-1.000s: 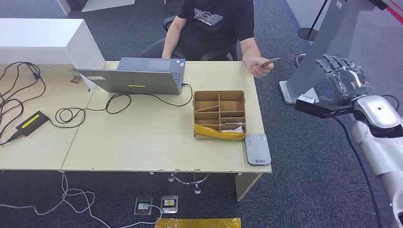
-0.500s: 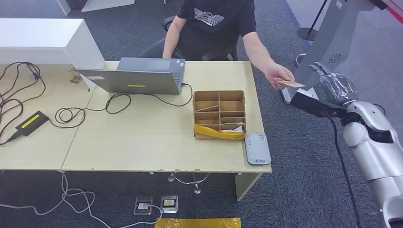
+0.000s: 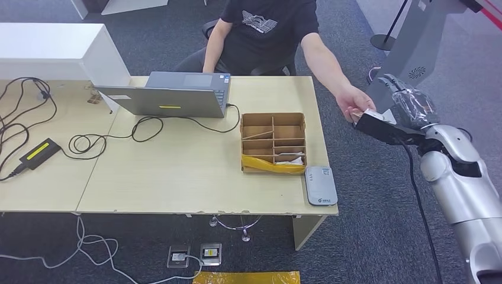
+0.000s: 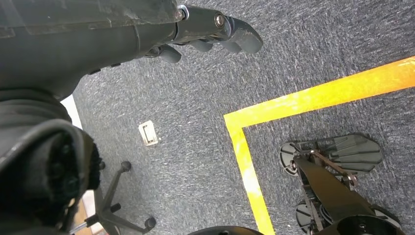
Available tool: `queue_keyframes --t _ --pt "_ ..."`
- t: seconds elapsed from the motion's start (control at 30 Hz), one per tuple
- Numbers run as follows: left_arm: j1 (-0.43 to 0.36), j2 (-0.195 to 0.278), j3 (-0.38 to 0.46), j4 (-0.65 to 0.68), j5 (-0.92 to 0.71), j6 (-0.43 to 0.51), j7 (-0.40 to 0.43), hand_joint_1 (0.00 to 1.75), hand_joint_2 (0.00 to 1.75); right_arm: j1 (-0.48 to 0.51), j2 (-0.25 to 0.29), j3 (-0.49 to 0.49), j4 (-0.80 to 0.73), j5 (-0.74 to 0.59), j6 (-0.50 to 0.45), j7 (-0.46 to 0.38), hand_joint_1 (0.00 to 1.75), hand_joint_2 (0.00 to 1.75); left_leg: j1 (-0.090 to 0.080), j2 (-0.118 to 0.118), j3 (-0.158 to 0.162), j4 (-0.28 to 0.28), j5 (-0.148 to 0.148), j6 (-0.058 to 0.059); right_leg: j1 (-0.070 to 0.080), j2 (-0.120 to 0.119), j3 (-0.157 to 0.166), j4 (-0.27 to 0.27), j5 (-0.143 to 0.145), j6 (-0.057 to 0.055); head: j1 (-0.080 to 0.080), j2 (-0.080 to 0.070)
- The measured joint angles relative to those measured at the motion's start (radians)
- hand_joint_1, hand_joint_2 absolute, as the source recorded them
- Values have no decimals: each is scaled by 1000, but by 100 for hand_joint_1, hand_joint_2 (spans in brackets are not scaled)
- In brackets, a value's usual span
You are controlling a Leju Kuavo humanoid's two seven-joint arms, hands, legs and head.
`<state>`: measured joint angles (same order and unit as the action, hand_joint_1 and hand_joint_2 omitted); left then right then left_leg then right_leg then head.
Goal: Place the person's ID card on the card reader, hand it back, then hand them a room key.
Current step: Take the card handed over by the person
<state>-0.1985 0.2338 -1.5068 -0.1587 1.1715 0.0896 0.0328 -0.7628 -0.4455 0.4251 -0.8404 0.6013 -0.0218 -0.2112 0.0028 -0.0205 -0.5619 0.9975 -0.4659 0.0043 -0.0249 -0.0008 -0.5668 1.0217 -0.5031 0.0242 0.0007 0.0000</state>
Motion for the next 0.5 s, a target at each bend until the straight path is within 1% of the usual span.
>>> queue_keyframes --t 0.3,0.5 --pt "0 0 0 0 0 0 0 0 0 0 6 -5 0 2 -2 0 0 175 0 0 0 0 0 0 0 0 0 0 0 0 0 0" --pt "0 0 0 0 -2 0 0 0 0 0 9 -4 1 30 -51 -7 0 175 0 0 0 0 0 0 0 0 0 0 0 0 0 0"
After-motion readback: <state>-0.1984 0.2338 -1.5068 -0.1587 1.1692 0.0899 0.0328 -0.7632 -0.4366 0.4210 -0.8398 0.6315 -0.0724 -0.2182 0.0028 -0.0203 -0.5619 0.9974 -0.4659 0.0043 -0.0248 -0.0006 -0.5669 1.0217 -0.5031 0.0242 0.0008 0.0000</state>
